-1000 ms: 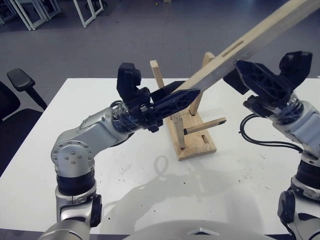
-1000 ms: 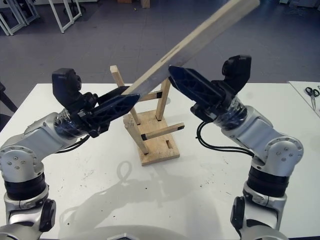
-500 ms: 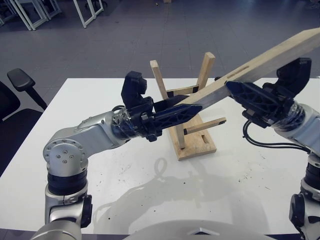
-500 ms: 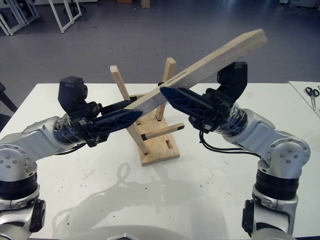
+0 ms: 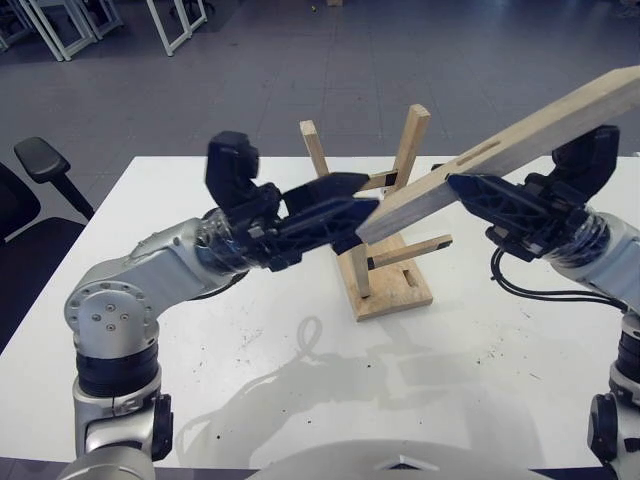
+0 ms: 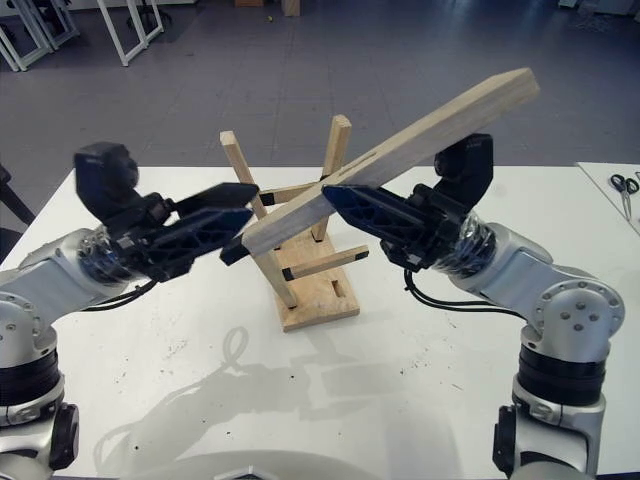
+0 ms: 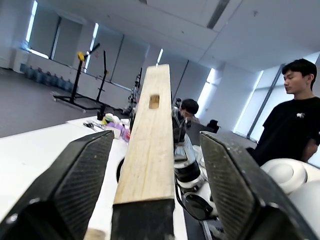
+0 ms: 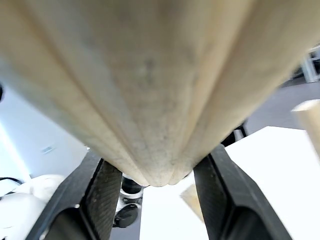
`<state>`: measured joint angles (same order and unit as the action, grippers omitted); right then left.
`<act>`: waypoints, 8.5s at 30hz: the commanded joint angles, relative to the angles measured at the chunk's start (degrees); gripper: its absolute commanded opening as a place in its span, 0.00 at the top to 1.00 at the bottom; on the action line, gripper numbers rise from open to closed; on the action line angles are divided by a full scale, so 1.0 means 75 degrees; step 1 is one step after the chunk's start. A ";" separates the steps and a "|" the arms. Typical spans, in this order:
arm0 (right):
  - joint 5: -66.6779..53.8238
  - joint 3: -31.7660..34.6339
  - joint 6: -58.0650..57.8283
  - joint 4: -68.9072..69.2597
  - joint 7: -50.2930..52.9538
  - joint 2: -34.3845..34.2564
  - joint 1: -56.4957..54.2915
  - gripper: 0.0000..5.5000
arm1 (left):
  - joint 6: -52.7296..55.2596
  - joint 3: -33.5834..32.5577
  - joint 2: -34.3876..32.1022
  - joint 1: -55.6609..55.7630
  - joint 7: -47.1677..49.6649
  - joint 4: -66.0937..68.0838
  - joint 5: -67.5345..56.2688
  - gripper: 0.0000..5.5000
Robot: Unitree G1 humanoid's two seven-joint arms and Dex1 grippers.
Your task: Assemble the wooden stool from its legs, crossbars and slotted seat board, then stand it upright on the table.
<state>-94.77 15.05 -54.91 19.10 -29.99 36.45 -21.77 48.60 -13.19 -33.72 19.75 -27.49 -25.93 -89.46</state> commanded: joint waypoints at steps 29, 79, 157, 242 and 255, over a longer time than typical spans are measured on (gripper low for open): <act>0.6615 -0.2035 0.1936 -0.0115 -0.2931 0.0749 0.2375 0.63 | -0.4180 0.3091 0.2121 -0.0168 0.1092 0.5737 1.0788 0.42; 1.0940 -0.4146 0.3729 -0.2717 -0.1732 -0.1027 0.0025 0.63 | -0.3668 0.4151 0.0871 0.1263 -0.0242 0.1062 1.1849 0.42; 1.1153 -0.2188 0.4272 -0.2906 0.0271 -0.0988 -0.1120 0.36 | -0.7312 0.1815 0.1477 -0.0039 0.0874 0.2221 1.2076 0.42; 0.8607 -0.2802 0.3500 -0.3464 -0.6485 0.0976 -0.1312 0.72 | -0.4646 0.2968 -0.1226 0.1188 -0.7701 0.5642 0.8653 0.81; 0.6199 -0.1539 -0.1117 -0.5885 -0.6731 0.0779 -0.3592 0.82 | 0.0337 0.1932 -0.0987 0.2856 -0.7266 0.5361 0.5598 0.81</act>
<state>-47.86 1.47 -57.79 -11.50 -85.67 46.78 -39.80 45.54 1.44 -44.54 34.66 -84.74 7.48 -46.45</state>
